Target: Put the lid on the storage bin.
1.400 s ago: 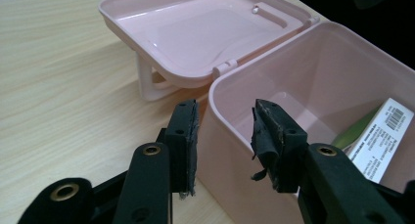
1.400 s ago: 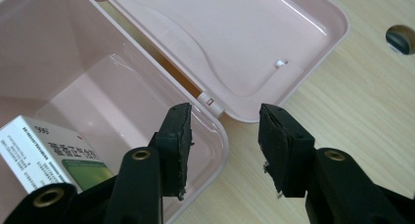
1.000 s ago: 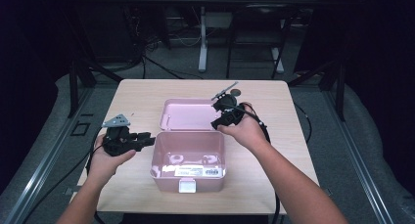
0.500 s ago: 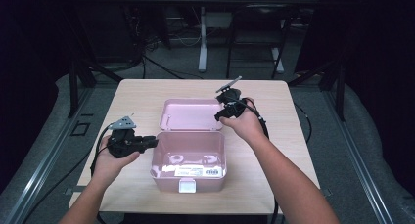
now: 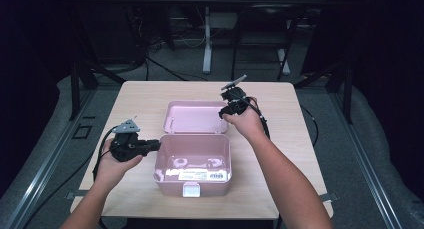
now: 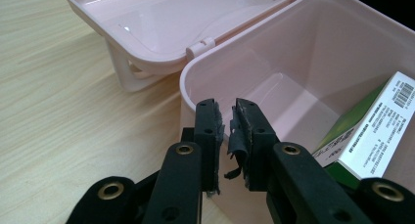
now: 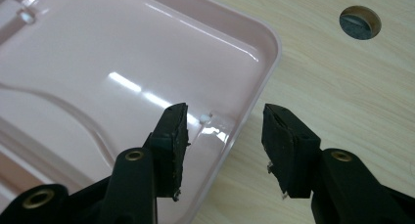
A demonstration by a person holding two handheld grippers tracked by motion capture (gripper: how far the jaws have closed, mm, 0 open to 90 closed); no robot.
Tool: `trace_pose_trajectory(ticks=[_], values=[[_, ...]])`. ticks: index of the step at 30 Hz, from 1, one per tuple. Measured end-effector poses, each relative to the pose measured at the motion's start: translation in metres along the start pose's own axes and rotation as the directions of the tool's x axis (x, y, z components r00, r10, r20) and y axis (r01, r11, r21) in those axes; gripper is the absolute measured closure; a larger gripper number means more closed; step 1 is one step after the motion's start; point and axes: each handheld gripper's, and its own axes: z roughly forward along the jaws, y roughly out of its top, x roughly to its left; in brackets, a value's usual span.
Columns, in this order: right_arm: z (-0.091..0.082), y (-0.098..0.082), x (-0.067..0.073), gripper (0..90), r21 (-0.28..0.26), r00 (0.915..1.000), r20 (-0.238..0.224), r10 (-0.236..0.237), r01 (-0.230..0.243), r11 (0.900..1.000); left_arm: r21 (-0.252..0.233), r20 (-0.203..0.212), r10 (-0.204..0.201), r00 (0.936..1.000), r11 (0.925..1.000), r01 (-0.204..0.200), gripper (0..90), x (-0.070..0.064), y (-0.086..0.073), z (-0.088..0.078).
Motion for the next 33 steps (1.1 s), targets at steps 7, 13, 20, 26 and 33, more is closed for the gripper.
trace_pose_trajectory(ticks=[7,13,20,26,33], values=[[0.008,0.005,-0.005,54.9,-0.002,0.9981,-0.017,0.059,-0.059,0.998,-0.004,0.011,-0.003,0.9999,1.0,0.003,80.2,0.002,-0.001,0.0],[0.011,0.009,-0.008,55.0,0.005,0.9969,-0.001,0.079,-0.079,0.997,-0.004,0.01,-0.001,0.9999,1.0,0.001,80.2,0.001,-0.001,0.0],[0.015,0.013,-0.013,54.9,-0.001,0.9953,0.018,0.095,-0.095,0.995,-0.005,0.011,-0.001,0.9999,1.0,0.001,80.3,0.002,-0.001,0.0],[0.023,0.014,-0.014,54.7,0.004,0.9942,0.026,0.104,-0.104,0.995,-0.006,0.011,-0.002,0.9999,1.0,0.002,80.2,0.002,-0.001,0.0],[0.032,0.015,-0.014,58.1,0.017,0.9908,0.037,0.13,-0.131,0.991,-0.006,0.013,-0.002,0.9999,1.0,0.002,80.3,0.002,-0.001,0.0]])
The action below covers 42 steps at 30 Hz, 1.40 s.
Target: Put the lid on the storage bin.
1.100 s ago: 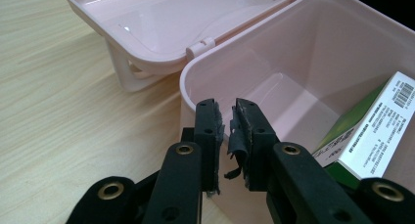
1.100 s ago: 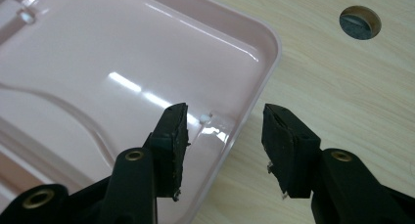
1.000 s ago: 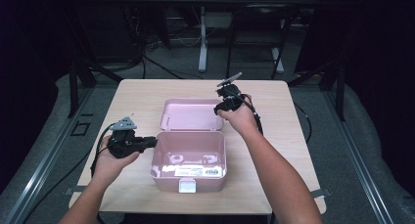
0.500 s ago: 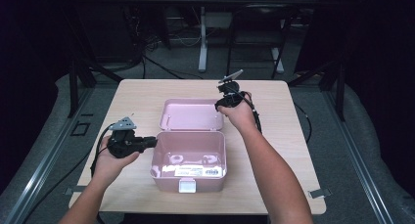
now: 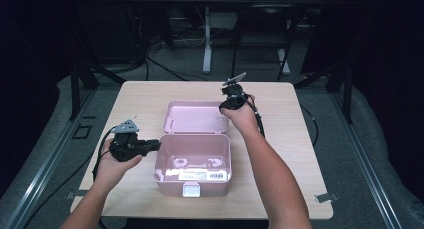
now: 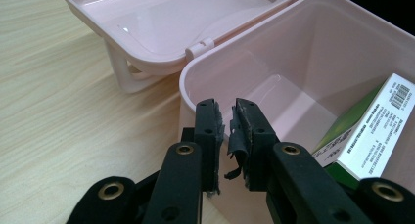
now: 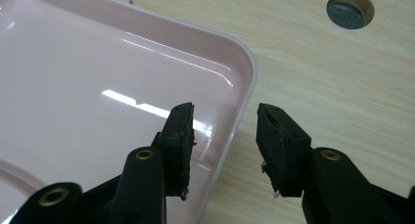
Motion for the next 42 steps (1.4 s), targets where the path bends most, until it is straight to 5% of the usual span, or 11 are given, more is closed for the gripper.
trace_pose_trajectory(ticks=[10,42], values=[[0.008,-0.001,-0.007,62.7,-0.001,0.9981,0.004,0.061,-0.061,0.998,-0.003,0.004,-0.007,1.0,1.0,0.007,80.3,0.0,0.0,0.0],[0.015,-0.001,-0.002,81.9,-0.017,0.9923,0.035,0.119,-0.118,0.993,-0.003,0.007,-0.012,0.9999,0.9999,0.012,80.6,0.001,0.0,0.0]])
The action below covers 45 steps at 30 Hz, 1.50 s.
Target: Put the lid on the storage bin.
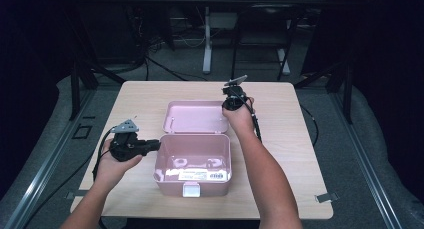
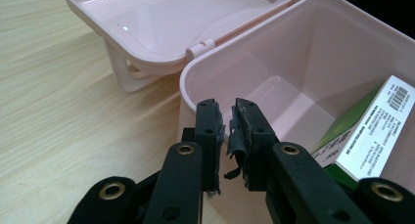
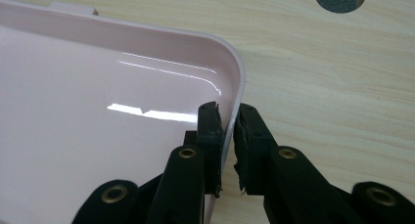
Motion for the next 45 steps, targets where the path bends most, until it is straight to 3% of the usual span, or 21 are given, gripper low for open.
trace_pose_trajectory(ticks=[29,45], values=[[-0.01,0.001,0.002,83.2,-0.026,0.9999,0.014,-0.004,0.005,1.0,-0.006,-0.009,-0.003,1.0,1.0,0.003,80.9,-0.001,0.0,0.001],[-0.025,0.0,0.001,83.7,-0.078,0.9999,0.007,-0.009,0.01,0.997,-0.007,-0.01,-0.001,0.9999,1.0,0.001,81.1,-0.001,0.0,0.001]])
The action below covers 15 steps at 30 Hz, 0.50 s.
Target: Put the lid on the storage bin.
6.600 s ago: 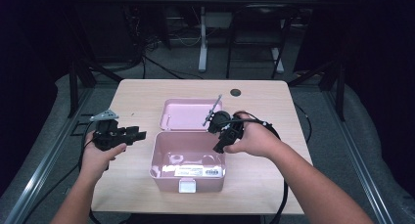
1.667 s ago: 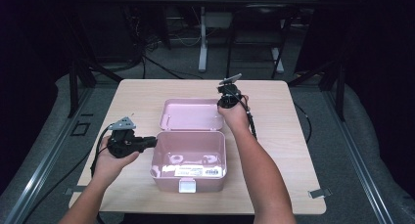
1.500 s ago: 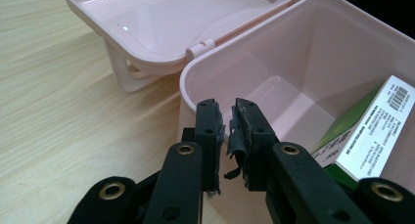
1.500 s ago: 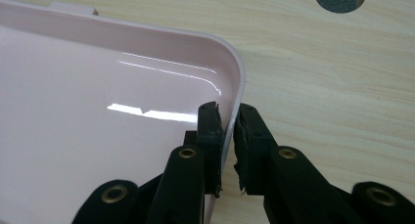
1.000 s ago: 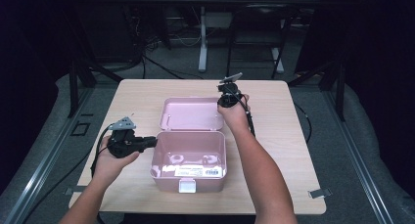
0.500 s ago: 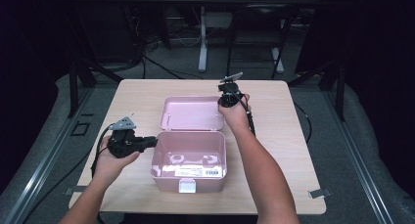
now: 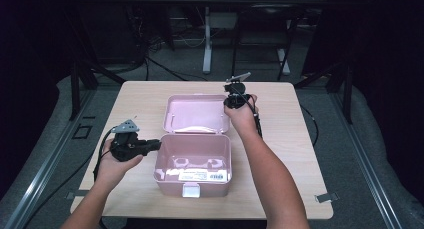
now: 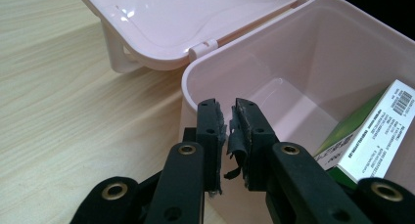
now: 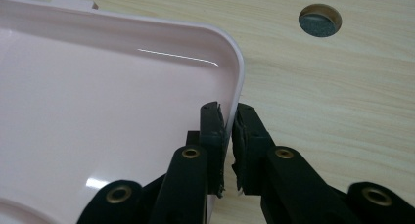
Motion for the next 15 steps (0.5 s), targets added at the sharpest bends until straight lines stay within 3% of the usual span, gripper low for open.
trace_pose_trajectory(ticks=[15], values=[[-0.025,0.003,0.002,85.0,-0.058,0.9997,-0.021,-0.008,0.007,0.998,-0.002,-0.001,-0.007,1.0,1.0,0.007,81.2,0.0,0.0,0.0]])
